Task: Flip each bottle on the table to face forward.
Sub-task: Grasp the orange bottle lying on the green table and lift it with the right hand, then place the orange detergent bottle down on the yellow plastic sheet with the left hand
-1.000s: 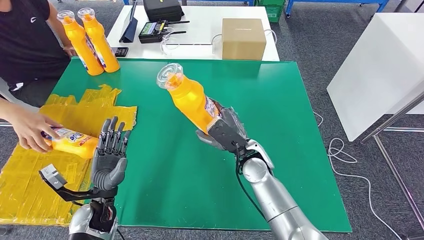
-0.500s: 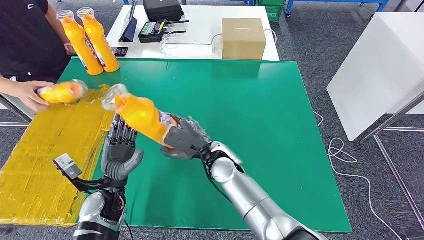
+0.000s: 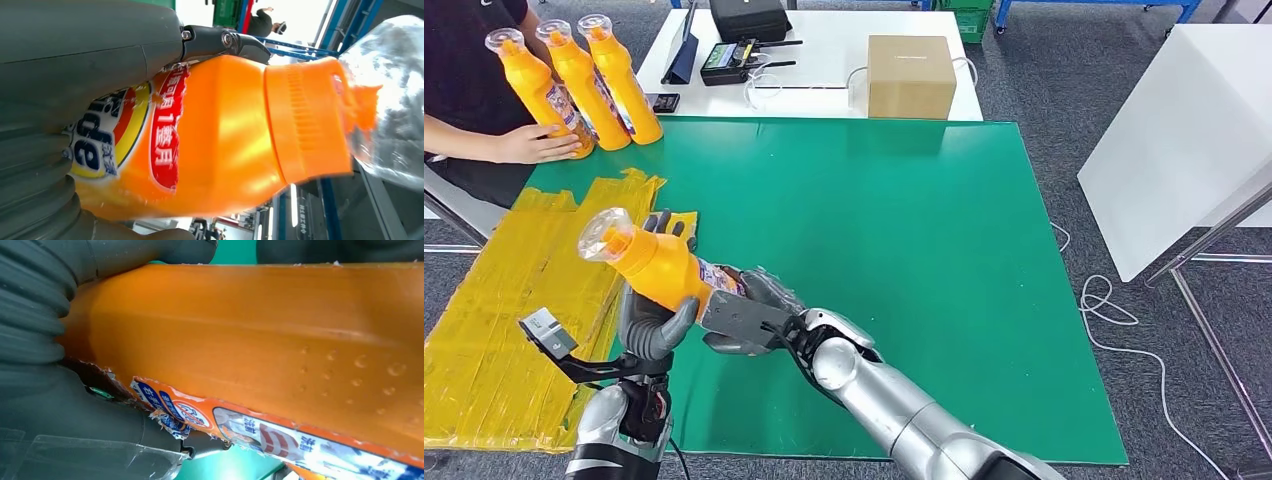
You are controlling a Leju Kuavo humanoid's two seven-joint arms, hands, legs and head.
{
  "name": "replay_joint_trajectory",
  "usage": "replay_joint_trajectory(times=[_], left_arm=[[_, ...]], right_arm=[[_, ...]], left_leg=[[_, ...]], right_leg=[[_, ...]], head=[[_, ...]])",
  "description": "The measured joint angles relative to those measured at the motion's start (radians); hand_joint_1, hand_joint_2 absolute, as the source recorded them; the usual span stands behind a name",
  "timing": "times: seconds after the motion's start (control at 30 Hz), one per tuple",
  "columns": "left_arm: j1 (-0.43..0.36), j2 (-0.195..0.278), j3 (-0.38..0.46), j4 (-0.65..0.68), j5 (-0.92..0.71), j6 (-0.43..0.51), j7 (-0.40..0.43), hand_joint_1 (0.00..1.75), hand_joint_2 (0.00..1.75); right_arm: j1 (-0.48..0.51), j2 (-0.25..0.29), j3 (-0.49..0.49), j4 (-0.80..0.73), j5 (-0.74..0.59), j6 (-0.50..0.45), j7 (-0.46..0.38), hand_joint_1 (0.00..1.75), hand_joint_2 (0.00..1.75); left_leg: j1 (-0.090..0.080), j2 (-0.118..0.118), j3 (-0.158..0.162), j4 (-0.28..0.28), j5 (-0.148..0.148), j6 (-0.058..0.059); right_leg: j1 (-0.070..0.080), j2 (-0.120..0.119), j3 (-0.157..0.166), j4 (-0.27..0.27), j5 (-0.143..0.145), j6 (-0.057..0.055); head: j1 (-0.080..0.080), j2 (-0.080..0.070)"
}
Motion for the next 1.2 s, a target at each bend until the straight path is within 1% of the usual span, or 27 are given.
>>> replay_joint_trajectory(times=[0.23,0.37,0.53,0.83,0.87,0.9,0.97,1.0,1.03,1.13,1.2], left_arm=[[0.001,0.007,0.006,0.01,0.0,0.0,0.0,0.0,1.75],[0.0,0.014,0.006,0.016,-0.026,0.001,-0.013,1.75,1.75],[0.0,0.024,0.0,0.025,-0.066,0.003,-0.048,1.75,1.75],[-0.001,0.025,-0.001,0.04,-0.062,0.001,-0.06,1.75,1.75],[-0.001,0.025,-0.001,0.042,-0.059,0.0,-0.06,1.75,1.75],[-0.001,0.025,-0.001,0.044,-0.055,-0.001,-0.06,1.75,1.75],[-0.001,0.025,-0.001,0.047,-0.048,-0.004,-0.06,1.75,1.75],[-0.001,0.025,-0.001,0.047,-0.047,-0.004,-0.061,1.75,1.75],[-0.001,0.026,-0.001,0.047,-0.049,-0.002,-0.063,1.75,1.75],[0.002,0.026,-0.001,0.034,-0.077,0.022,-0.074,1.75,1.75],[0.003,0.029,0.001,0.017,-0.131,0.075,-0.09,1.75,1.75]], right_arm=[[-0.014,0.0,0.047,0.018,-0.018,-0.004,0.003,1.75,1.75],[-0.023,0.0,0.077,0.029,-0.054,-0.009,0.004,1.75,1.75],[-0.037,-0.001,0.118,0.048,-0.092,-0.026,0.006,1.75,1.75],[-0.045,-0.001,0.134,0.09,-0.103,-0.045,-0.007,1.75,1.75],[-0.045,-0.001,0.134,0.094,-0.103,-0.049,-0.01,1.71,1.75],[-0.045,-0.001,0.134,0.098,-0.1,-0.056,-0.015,1.28,1.75],[-0.044,-0.003,0.132,0.104,-0.08,-0.088,-0.032,0.41,0.87],[-0.042,-0.004,0.129,0.105,-0.064,-0.112,-0.042,0.0,0.44],[-0.037,-0.007,0.124,0.103,-0.045,-0.14,-0.052,0.0,0.0],[-0.004,-0.022,0.091,0.066,0.01,-0.212,-0.07,0.0,0.0],[0.032,-0.039,0.052,0.01,0.055,-0.259,-0.091,0.0,0.0]], left_leg=[[0.0,0.0,0.0,0.0,0.0,0.0],[0.0,0.0,-0.001,0.0,0.0,0.0],[0.0,0.0,0.0,0.0,0.0,0.0],[0.0,0.0,-0.001,0.0,0.0,0.0],[0.0,0.0,-0.001,0.0,0.0,0.0],[0.0,0.0,-0.001,0.0,0.0,0.0],[0.0,0.0,-0.001,0.0,0.0,0.0],[0.0,0.0,-0.001,0.0,0.0,0.0],[0.0,0.0,-0.001,0.0,0.0,0.0],[0.0,0.0,-0.001,0.0,0.0,0.0],[0.0,0.0,-0.002,0.0,0.0,0.0]], right_leg=[[0.0,0.0,-0.001,0.0,0.0,0.0],[0.0,0.0,-0.001,0.0,0.0,0.0],[0.0,0.0,-0.001,0.0,0.0,0.0],[0.0,0.0,-0.001,0.0,0.0,0.0],[0.0,0.0,-0.001,0.0,0.0,0.0],[0.0,0.0,-0.001,0.0,0.0,0.0],[0.0,0.0,-0.001,0.0,0.0,0.0],[0.0,0.0,-0.001,0.0,0.0,0.0],[0.0,0.0,-0.001,0.0,0.0,0.0],[0.0,0.0,-0.001,0.0,0.0,0.0],[0.0,0.0,-0.001,0.0,0.0,0.0]], head=[[0.0,0.0],[0.0,0.0],[0.0,0.0],[0.0,0.0],[0.0,0.0],[0.0,0.0],[0.0,0.0],[0.0,0.0],[0.0,0.0],[0.0,0.0],[0.0,0.0]])
